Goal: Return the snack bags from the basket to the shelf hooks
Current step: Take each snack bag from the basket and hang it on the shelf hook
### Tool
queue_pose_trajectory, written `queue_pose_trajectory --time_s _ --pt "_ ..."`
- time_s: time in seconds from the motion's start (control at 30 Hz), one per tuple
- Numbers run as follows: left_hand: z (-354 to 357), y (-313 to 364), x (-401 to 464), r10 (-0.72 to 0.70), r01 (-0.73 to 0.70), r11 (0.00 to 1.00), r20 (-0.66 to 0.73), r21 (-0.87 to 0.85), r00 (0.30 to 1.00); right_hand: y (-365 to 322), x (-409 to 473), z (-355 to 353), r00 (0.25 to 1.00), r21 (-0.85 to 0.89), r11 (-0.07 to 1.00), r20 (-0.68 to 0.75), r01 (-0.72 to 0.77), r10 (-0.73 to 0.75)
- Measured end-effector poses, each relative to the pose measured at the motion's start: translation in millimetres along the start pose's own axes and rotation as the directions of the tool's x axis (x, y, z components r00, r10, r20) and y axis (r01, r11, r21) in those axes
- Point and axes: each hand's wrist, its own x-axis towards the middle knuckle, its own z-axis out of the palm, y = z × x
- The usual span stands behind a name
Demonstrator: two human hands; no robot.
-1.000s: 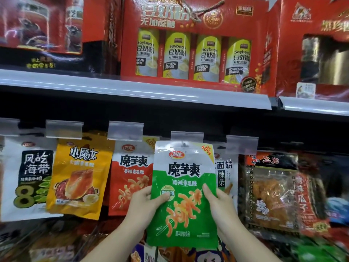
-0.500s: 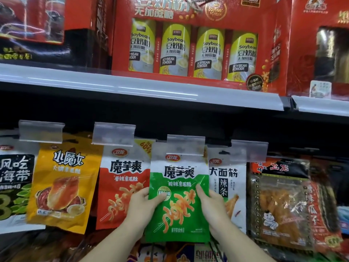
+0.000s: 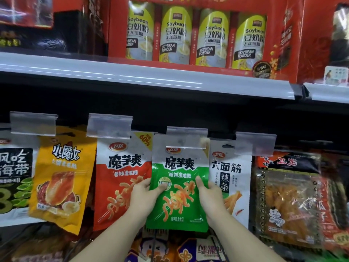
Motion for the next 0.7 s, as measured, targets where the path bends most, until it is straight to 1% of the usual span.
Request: queue_pose_trajectory --time_s 0.1,0.17,0.27,0.33,0.5,0.63,0.7 --pt "-2.2 -1.5 -2.4 0.021 -0.021 1.000 0.009 0.016 1.000 4.6 0.3 -1.0 0.998 -0.063 0.997 -0.013 0.054 -0.055" --pt "-4.8 -1.6 -4.9 0.055 -0.056 0.997 0.011 0.055 0.998 5.8 0.2 -3.8 0.997 -0.103 0.992 -0.018 0.072 -0.074" --pt "-10.3 -5.6 -8.4 0.087 -0.087 0.986 0.007 0.142 0.996 10.1 -3.3 -7.2 0.993 -0.226 0.968 -0.008 0.112 -0.117" --pt "-13.5 -8.1 -11.8 0.114 -0.108 0.966 -0.013 0.237 0.993 14.4 -4.6 -8.5 0.991 -0.302 0.945 0.005 0.130 -0.135" --pt "-30.1 -12.3 -23.8 0.183 -0.129 0.868 -0.067 0.480 0.981 17.0 -14.6 -13.0 0.986 -0.479 0.866 -0.005 0.141 -0.164" --pt "-48.6 -14.8 -41.1 0.228 -0.087 0.752 -0.134 0.654 0.964 16.9 -31.2 -18.0 0.959 -0.605 0.763 0.003 0.227 -0.283" --pt "-58.9 -12.5 -54.2 0.248 -0.063 0.693 -0.156 0.718 0.956 15.8 -40.9 -19.5 0.936 -0.673 0.685 0.034 0.281 -0.350"
